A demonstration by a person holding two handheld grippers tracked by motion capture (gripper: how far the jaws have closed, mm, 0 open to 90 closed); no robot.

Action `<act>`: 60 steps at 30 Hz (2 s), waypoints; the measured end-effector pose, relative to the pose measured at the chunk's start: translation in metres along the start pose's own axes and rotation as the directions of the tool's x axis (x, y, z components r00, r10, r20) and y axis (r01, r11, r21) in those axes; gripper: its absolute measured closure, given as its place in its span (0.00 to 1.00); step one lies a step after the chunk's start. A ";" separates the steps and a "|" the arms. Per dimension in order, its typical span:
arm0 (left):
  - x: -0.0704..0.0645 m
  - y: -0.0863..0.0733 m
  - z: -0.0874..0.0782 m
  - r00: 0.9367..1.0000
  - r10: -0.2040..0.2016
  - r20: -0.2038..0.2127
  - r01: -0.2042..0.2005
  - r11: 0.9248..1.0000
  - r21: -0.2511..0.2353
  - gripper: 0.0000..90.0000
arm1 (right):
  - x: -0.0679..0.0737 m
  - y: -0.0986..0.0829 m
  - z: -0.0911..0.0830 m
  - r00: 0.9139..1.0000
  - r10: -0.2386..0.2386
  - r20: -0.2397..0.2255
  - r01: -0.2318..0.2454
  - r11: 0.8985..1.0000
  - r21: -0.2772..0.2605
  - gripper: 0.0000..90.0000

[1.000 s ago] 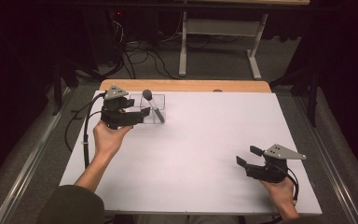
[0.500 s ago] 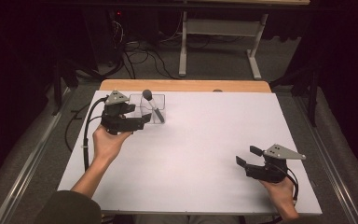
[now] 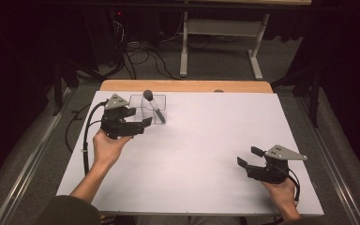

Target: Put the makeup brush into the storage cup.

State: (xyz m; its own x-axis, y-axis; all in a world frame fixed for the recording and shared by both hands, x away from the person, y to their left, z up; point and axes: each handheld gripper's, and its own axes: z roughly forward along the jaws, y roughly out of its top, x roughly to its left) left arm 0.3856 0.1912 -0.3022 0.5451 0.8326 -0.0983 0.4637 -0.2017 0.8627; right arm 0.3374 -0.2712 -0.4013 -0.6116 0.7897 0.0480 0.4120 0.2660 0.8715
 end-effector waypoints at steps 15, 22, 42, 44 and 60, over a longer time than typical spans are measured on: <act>0.000 -0.007 -0.007 0.999 -0.028 0.020 0.028 0.999 -0.016 0.33 | 0.000 0.000 0.000 1.000 -0.001 0.000 0.001 1.000 -0.002 0.33; -0.001 -0.011 -0.010 0.999 -0.027 0.025 0.027 0.999 -0.017 0.33 | 0.000 0.000 0.000 1.000 0.005 0.001 -0.005 1.000 0.000 0.33; -0.009 -0.023 -0.017 0.998 -0.009 0.062 0.010 1.000 -0.012 0.33 | 0.000 0.000 0.000 1.000 0.003 -0.001 -0.003 1.000 0.000 0.33; -0.008 -0.024 -0.017 0.998 -0.011 0.063 0.012 1.000 -0.010 0.33 | 0.000 0.000 0.000 1.000 0.003 0.000 -0.003 1.000 -0.001 0.33; -0.011 -0.035 -0.019 0.997 -0.009 0.072 0.010 1.000 -0.005 0.33 | 0.000 0.000 0.000 1.000 0.002 0.000 -0.002 1.000 -0.001 0.33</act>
State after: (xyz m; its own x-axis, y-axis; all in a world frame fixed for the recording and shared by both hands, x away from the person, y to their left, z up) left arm 0.3504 0.1991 -0.3218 0.5895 0.7952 -0.1419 0.4654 -0.1908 0.8643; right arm 0.3369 -0.2711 -0.4011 -0.6106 0.7904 0.0497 0.4124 0.2638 0.8720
